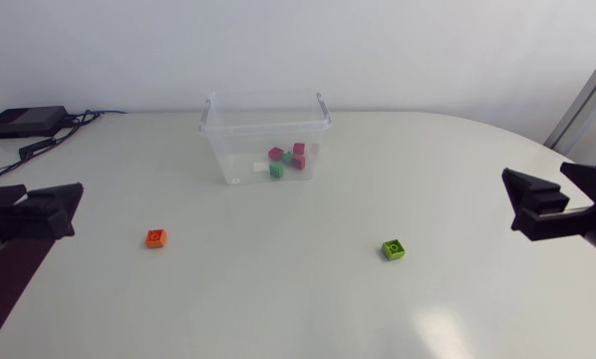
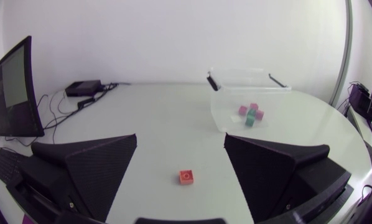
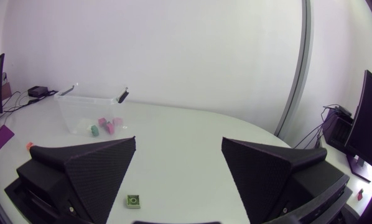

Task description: Place the duplo bricks in the container

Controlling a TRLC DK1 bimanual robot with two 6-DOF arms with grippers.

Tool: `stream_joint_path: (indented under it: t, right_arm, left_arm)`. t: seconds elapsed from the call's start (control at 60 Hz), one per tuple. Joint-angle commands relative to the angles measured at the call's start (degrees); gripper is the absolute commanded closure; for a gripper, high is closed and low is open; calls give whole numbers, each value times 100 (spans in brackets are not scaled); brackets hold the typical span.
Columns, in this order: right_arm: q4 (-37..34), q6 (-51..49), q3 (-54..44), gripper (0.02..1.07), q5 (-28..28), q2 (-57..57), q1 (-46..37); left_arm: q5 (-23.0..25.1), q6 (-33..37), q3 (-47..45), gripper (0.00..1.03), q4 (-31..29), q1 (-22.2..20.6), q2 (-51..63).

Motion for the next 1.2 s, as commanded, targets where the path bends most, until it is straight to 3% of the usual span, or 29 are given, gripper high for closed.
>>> stream_joint_path:
  t: [0.0,0.133,0.333,0.433,0.717,1.0,1.183]
  right_arm:
    - [-280,159,452,7,-25,469,66]
    - [-948,458,1120,7,-34,1190,189]
    - [-2486,818,2342,7,-219,2526,277]
    - [-2917,818,2764,7,-429,2921,268]
    - [-3593,71,3344,7,-1124,3853,277]
    - [-3532,185,3027,7,-763,4723,778]
    - [-3163,335,2658,7,-588,5031,1138]
  left_arm:
    - [-53,-196,790,5,-540,120,849]
    - [-53,-153,1985,6,-1718,120,2264]
    - [185,-170,2776,6,-2465,41,3521]
    - [316,-232,3067,6,-2764,24,4039]
    - [404,-372,3190,11,-2658,32,5296]
    - [105,-486,3374,12,-2219,-73,6535]
    - [79,-715,3576,19,-2017,-222,7326]
